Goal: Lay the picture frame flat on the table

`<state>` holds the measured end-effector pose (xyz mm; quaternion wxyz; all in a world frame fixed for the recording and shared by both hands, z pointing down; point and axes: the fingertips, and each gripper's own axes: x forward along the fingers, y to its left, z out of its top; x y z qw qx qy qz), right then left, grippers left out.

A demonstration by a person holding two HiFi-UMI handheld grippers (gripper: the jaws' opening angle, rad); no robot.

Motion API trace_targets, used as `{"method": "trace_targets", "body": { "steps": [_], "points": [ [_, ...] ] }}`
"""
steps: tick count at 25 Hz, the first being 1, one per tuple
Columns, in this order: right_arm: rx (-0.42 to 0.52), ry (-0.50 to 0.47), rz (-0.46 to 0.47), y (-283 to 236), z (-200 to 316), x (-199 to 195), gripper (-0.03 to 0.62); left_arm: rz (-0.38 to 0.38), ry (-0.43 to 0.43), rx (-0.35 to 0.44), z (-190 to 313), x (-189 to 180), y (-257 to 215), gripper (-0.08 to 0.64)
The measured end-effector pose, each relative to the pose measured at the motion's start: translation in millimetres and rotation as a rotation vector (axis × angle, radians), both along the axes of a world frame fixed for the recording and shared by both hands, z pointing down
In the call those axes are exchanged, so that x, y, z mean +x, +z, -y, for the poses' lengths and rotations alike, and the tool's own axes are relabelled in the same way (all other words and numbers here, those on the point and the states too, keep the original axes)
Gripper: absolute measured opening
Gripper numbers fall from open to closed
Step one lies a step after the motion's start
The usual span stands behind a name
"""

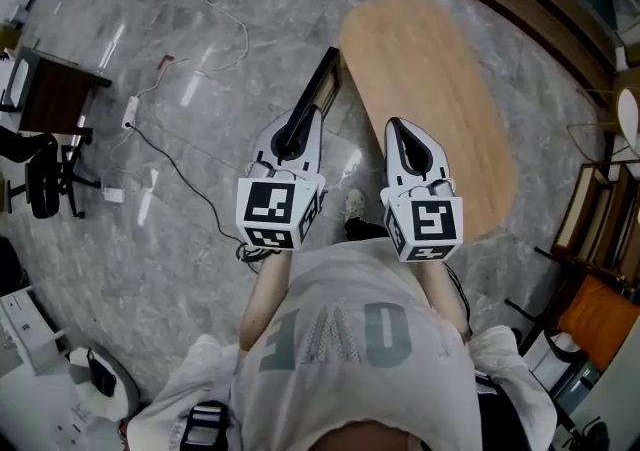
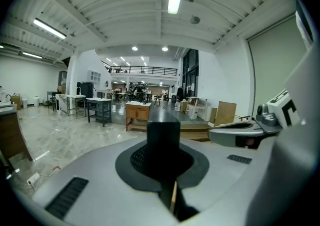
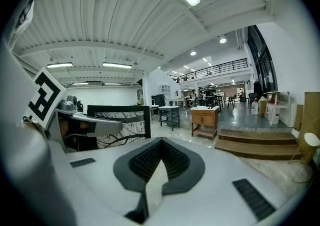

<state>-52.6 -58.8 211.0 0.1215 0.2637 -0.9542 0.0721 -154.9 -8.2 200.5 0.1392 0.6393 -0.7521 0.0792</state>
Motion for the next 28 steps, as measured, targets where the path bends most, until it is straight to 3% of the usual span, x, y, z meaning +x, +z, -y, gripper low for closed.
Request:
{"method": "trace_targets", "body": {
  "steps": [16, 28],
  "points": [
    [0.026, -0.032, -0.047, 16.4, 78.9, -52.5, 0.006, -0.012, -0.03, -0.008, 78.5, -59.9, 13.5, 0.018],
    [0.095, 0.023, -0.036, -1.6, 73.5, -58.1, 0.006, -0.009, 0.059, 0.034, 87.4, -54.6, -2.0, 0.018]
  ]
}}
